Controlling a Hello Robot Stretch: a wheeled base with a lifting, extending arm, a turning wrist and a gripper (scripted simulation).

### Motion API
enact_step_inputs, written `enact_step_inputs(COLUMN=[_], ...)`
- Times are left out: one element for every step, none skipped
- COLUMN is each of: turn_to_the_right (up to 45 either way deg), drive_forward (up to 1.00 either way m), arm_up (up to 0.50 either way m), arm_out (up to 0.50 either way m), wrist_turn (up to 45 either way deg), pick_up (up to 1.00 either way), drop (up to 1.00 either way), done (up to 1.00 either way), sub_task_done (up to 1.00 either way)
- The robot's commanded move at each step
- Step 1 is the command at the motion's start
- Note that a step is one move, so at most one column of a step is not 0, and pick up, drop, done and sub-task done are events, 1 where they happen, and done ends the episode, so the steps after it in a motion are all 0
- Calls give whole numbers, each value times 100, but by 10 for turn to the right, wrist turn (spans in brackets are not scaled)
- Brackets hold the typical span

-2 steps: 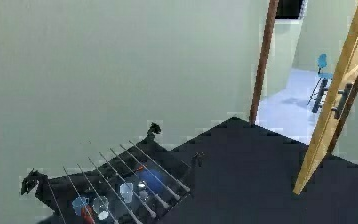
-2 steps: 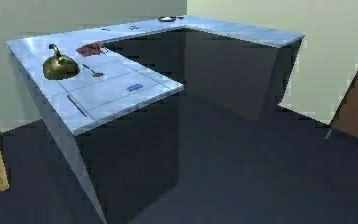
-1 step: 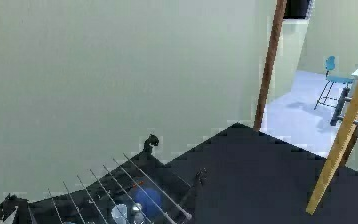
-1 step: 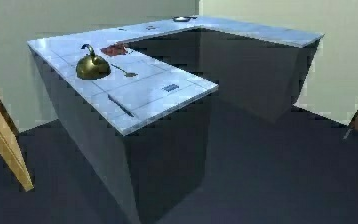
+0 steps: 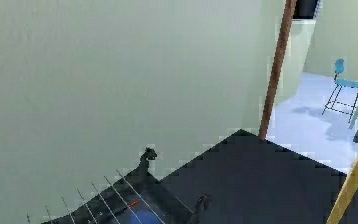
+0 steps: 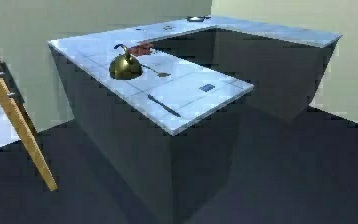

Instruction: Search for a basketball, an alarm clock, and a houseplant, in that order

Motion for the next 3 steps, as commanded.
enact_step_inputs(turn_to_the_right=[360,0,-60], drive_forward=[0,75,0], arm_up=[0,0,0], arm_out=[0,0,0], wrist_turn=[0,0,0], pick_up=[0,0,0], drop=[0,0,0], done=[0,0,0], sub_task_done=[0,0,0])
